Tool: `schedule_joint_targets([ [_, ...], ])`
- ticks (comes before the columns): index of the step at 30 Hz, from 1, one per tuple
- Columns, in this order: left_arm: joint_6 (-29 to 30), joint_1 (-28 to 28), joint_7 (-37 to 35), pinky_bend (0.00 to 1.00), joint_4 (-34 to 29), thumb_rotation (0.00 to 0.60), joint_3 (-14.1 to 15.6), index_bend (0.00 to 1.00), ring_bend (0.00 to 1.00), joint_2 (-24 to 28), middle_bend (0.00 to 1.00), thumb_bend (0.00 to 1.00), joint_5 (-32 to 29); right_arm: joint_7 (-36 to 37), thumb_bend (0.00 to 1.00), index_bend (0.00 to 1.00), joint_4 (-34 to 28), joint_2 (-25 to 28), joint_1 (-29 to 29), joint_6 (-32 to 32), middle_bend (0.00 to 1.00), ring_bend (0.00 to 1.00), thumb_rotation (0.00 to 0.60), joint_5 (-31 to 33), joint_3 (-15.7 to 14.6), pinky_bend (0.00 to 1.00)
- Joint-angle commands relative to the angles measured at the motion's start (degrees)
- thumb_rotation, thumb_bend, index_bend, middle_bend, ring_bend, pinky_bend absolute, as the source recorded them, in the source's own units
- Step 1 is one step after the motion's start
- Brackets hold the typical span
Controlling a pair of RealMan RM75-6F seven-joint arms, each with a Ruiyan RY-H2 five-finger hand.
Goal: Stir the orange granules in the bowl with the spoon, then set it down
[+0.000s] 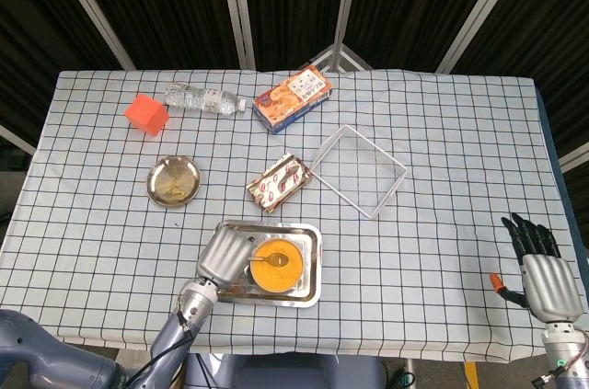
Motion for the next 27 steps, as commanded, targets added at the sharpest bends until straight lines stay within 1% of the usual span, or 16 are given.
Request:
schedule_joint_targets([
  [1,-0.38,0.06,-0.19,0.95,0.71,0.6,-0.28,0.55,0.92,-0.54,0.94,0.35,0.14,0.09,0.36,0.0,0.02,-0.01,-0.08,0.15,0.0,0.0,0.6,-0.01,0.03,0.0],
  [12,-1.13,0.4,-0.49,0.95,2.08,0.6,-0.7,0.55,0.92,-1.66,0.94,0.36,1.26,0.32,0.36,0.0,0.09,0.07,-0.23,0.26,0.0,0.0,0.6,0.09,0.04,0.0],
  [17,-1.39,0.6,-0.22,0.95,2.13,0.6,-0.65,0.55,0.92,-1.93,0.94,0.43,1.53,0.36,0.36,0.0,0.1,0.13,-0.35,0.42,0.0,0.0,0.6,0.09,0.04,0.0],
  [27,-1.77,0.9,0.2,0.95,2.33,0.6,-1.11,0.55,0.92,-1.66,0.94,0.43,1.32,0.56,0.36,0.0,0.11,0.25,-0.55,0.56,0.0,0.0,0.6,0.17,0.02,0.0],
])
